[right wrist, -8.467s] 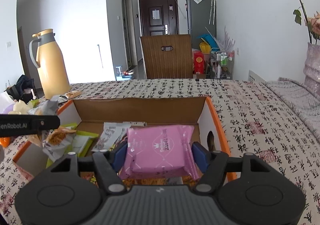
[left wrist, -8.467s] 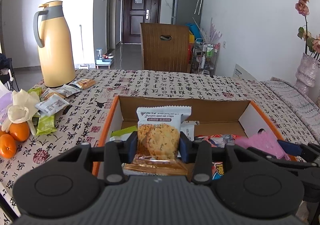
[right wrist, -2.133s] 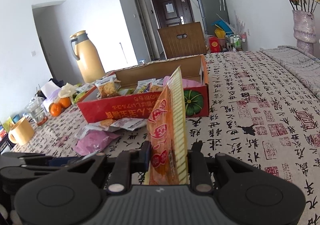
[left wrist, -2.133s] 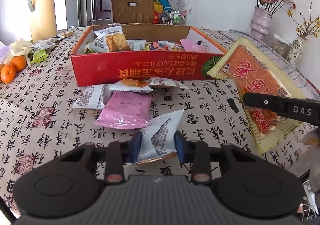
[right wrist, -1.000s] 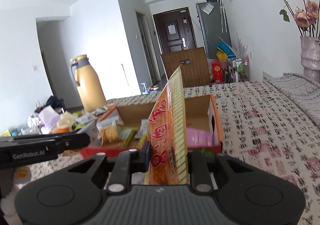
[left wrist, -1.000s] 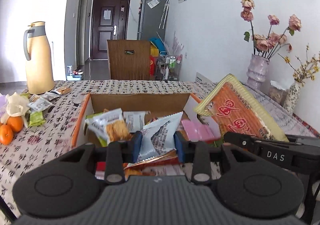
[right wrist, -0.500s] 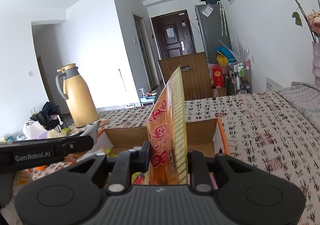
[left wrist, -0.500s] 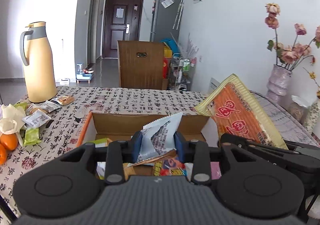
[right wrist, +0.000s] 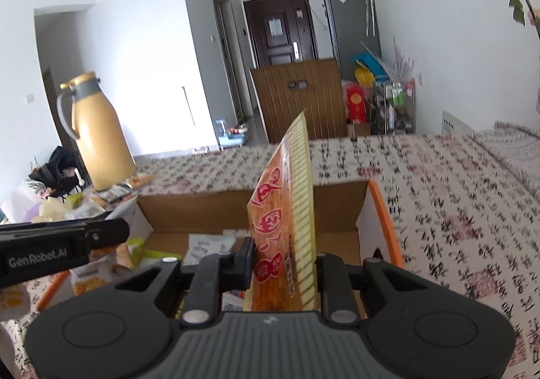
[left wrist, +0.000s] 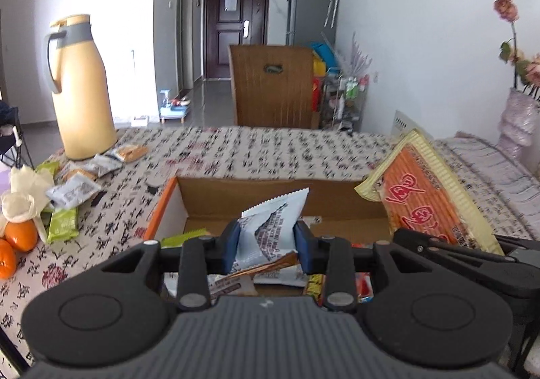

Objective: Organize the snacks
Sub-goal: 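Carry both packets into the box and open both tools, then move both tools back over the remaining snacks beside the box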

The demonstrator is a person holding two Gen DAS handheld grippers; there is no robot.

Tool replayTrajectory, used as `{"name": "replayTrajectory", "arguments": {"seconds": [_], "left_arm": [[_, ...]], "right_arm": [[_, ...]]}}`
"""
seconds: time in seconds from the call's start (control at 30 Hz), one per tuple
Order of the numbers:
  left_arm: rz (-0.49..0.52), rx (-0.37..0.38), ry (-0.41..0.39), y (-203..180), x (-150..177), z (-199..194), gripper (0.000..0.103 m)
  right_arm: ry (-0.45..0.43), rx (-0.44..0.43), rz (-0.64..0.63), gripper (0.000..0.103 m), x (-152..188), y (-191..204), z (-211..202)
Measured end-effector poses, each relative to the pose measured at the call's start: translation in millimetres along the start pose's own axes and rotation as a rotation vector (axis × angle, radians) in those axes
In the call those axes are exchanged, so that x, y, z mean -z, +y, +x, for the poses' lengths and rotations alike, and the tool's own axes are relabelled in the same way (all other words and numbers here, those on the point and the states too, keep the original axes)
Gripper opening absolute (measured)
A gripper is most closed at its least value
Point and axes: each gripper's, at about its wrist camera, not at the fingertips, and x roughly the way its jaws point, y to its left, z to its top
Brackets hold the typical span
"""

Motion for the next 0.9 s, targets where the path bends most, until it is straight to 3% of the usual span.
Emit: {"name": "replayTrajectory", "arguments": {"seconds": [0.13,0.2,0.27,0.3,0.33,0.37,0.43,0.53,0.67,0.9], "left_arm": [[0.010,-0.014,0.005,0,3,5,0.037],[0.010,-0.023,-0.001,1,4,4,0.042],[0.006,-0.028,-0.012,1,3,1,0.064],[0.000,-0.041,-0.022,3,3,-1,0.086],[-0.010,-0.057,-0.043,4,4,-4,0.098],[-0.017,-0.068,-0.068,5,4,-8,0.099],[-0.013,-0.073,-0.081,7,2,-12,0.103],[-0.005,-0.098,-0.083,8,1,-16,0.103],[-0.020,-0.089,-0.075,11,2,-24,0.103],[-0.027,-0.088,-0.068,14,5,-35,0.103]], "right_arm": [[0.013,0.002,-0.007,0.021,7,-3,5],[0.018,0.002,-0.014,0.027,7,-3,5],[0.014,0.012,-0.026,0.031,9,-2,2],[0.012,0.013,-0.031,0.037,9,-3,0],[0.013,0.012,-0.030,0.043,10,-3,-2],[0.010,0.013,-0.030,0.055,9,-4,-4],[-0.004,0.024,-0.039,0.067,9,-5,-9],[-0.022,0.042,-0.043,0.092,8,-6,-17],[-0.043,0.076,-0.062,0.103,6,-3,-29],[-0.037,0.100,-0.082,0.103,4,3,-42]]}}
